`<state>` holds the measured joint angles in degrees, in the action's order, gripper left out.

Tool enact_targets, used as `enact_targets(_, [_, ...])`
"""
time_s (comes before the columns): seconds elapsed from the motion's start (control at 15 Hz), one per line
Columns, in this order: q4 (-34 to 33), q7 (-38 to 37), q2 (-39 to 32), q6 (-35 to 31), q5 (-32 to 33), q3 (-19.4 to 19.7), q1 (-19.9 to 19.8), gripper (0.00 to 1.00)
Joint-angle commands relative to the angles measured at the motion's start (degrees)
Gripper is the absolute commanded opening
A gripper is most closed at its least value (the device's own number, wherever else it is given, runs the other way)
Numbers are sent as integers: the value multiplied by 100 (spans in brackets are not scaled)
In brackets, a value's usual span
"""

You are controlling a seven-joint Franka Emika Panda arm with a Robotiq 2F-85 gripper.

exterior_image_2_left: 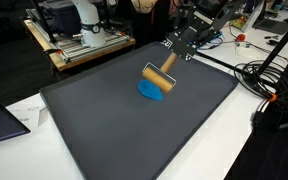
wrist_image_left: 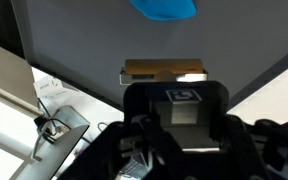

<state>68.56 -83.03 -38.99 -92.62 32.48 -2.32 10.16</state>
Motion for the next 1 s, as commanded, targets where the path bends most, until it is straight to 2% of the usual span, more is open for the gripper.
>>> enact_targets(0.0, [617, 876, 547, -499, -629, 137, -231, 23])
enact_targets(0.27, [844, 1710, 774, -597, -1197, 274, -447, 23])
enact_targets(0.6, [956, 2403, 987, -492, -1656, 419, -583, 23])
enact_targets(0.8, [925, 2875, 1006, -446, -2006, 421, -692, 23])
enact_targets(0.93, [947, 3453, 1012, -530, -2384, 347, -838, 23])
